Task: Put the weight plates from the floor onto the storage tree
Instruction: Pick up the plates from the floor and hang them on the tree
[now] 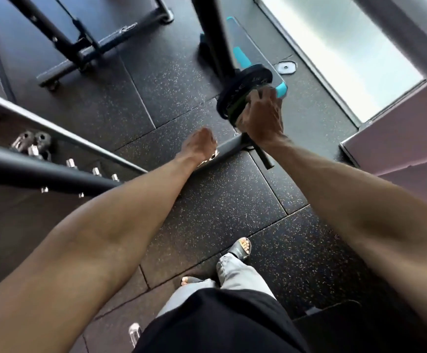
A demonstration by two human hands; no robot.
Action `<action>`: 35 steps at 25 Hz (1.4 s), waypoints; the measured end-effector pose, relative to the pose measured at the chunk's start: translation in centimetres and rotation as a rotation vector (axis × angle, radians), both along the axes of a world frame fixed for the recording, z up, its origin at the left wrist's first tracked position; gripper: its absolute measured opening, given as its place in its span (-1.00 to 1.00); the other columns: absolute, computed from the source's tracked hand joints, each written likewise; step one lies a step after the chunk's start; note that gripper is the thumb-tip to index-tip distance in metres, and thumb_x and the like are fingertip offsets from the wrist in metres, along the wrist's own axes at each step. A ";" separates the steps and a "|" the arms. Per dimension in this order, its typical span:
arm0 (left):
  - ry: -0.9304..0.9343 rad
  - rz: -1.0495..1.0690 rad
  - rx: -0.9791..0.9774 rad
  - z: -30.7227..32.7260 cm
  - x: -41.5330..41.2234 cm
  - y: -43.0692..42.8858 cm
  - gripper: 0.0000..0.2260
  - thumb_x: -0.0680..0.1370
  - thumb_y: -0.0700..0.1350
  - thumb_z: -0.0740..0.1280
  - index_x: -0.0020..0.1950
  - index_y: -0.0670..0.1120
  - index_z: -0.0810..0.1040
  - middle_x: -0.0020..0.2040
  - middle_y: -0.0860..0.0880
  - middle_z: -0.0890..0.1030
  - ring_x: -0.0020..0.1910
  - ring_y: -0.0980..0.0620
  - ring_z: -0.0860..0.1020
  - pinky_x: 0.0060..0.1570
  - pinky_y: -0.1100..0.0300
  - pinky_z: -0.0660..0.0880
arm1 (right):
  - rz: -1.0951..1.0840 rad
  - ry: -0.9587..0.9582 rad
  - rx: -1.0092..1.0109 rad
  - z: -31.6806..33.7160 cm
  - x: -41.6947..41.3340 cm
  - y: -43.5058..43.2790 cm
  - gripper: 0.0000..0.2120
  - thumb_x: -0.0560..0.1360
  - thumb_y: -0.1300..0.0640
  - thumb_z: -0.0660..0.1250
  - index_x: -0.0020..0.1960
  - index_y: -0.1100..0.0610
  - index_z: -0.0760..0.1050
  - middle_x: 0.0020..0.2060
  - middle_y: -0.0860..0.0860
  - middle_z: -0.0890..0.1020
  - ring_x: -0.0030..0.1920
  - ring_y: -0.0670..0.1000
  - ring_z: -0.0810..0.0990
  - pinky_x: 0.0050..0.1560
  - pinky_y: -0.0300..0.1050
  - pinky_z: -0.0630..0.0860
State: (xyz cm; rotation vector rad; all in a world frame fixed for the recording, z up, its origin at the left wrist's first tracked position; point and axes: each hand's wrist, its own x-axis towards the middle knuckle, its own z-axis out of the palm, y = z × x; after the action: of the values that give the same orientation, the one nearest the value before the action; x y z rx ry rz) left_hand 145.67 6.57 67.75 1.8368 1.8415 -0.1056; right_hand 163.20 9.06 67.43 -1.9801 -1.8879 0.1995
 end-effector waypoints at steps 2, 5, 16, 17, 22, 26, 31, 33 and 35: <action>0.003 0.031 -0.032 0.1 -3.5 -1.9 -0.81 0.62 -0.11 0.27 0.08 -0.19 0.61 0.00 -0.15 0.68 -0.04 -0.10 0.64 0.04 0.01 0.59 | 0.173 -0.068 0.012 0.5 -3.6 -1.1 -0.75 0.51 0.17 0.18 0.10 0.22 0.53 0.09 0.23 0.54 0.15 0.24 0.48 0.13 0.16 0.42; -0.040 0.153 -0.069 -0.7 -9.7 -6.0 -0.80 0.60 -0.06 0.27 0.11 -0.13 0.61 0.03 -0.15 0.67 -0.02 -0.11 0.63 0.09 -0.01 0.58 | 0.422 -0.092 -0.101 0.1 -10.8 -4.0 -0.75 0.55 0.17 0.16 0.11 0.24 0.53 0.03 0.23 0.60 0.09 0.23 0.54 0.10 0.11 0.45; -0.160 0.728 -0.263 -6.8 -34.6 -37.3 -0.79 0.58 -0.10 0.29 0.01 -0.19 0.66 -0.07 -0.19 0.71 -0.06 -0.16 0.67 0.04 0.04 0.59 | 1.135 -0.399 -0.732 -4.0 -40.5 -26.7 -0.73 0.56 0.17 0.16 0.11 0.22 0.57 0.06 0.22 0.66 0.07 0.22 0.64 -0.07 -0.12 0.44; -0.164 0.792 -0.275 -7.5 -36.7 -40.6 -0.78 0.58 -0.10 0.28 -0.01 -0.20 0.67 -0.09 -0.18 0.71 -0.07 -0.15 0.68 0.03 0.04 0.59 | 1.191 -0.446 -0.740 -4.2 -43.3 -29.0 -0.72 0.57 0.17 0.15 0.14 0.23 0.56 0.08 0.22 0.66 0.09 0.23 0.64 -0.06 -0.11 0.44; -0.272 1.061 -0.292 -9.8 -44.0 -51.6 -0.76 0.56 -0.12 0.25 -0.17 -0.23 0.62 -0.15 -0.23 0.66 -0.07 -0.21 0.65 -0.07 0.01 0.56 | 1.390 -0.563 -0.783 -4.9 -54.2 -37.0 -0.71 0.59 0.14 0.14 0.19 0.22 0.53 0.13 0.24 0.63 0.08 0.25 0.63 -0.01 -0.02 0.51; -0.325 1.231 -0.270 -9.8 -49.4 -55.1 -0.72 0.61 -0.09 0.24 -0.10 -0.27 0.61 -0.10 -0.27 0.66 -0.06 -0.21 0.64 -0.15 0.09 0.51 | 1.532 -0.664 -0.786 -5.8 -63.4 -39.7 -0.74 0.59 0.16 0.15 0.15 0.24 0.54 0.13 0.24 0.63 0.15 0.24 0.60 0.02 -0.04 0.47; -0.371 1.373 -0.232 -8.8 -62.4 -54.2 -0.67 0.64 -0.08 0.20 -0.26 -0.20 0.53 -0.28 -0.19 0.62 -0.21 -0.16 0.65 -0.24 0.07 0.52 | 1.634 -0.730 -0.748 -6.0 -77.4 -38.4 -0.73 0.58 0.14 0.16 0.13 0.25 0.53 0.12 0.24 0.63 0.17 0.25 0.59 0.02 -0.04 0.46; -0.342 1.451 -0.156 -7.0 -69.3 -52.5 -0.74 0.64 -0.08 0.20 -0.11 -0.15 0.60 -0.17 -0.11 0.66 -0.18 -0.09 0.65 -0.15 0.07 0.56 | 1.657 -0.722 -0.722 -5.1 -84.5 -36.9 -0.71 0.60 0.13 0.16 0.20 0.24 0.53 0.17 0.21 0.62 0.20 0.23 0.58 0.11 -0.01 0.48; -0.345 1.492 -0.089 -4.9 -76.3 -50.9 -0.79 0.65 -0.10 0.20 0.04 -0.14 0.60 -0.11 -0.06 0.62 -0.15 -0.07 0.61 -0.12 0.07 0.55 | 1.666 -0.678 -0.708 -3.7 -91.6 -35.2 -0.71 0.62 0.11 0.15 0.23 0.21 0.53 0.18 0.18 0.62 0.19 0.21 0.58 0.16 0.01 0.50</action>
State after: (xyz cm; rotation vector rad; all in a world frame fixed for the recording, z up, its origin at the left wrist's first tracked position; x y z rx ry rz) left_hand 69.38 -44.32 62.81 0.0642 2.3470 0.5955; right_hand 71.60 -26.14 63.77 -0.0151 -3.7770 0.7375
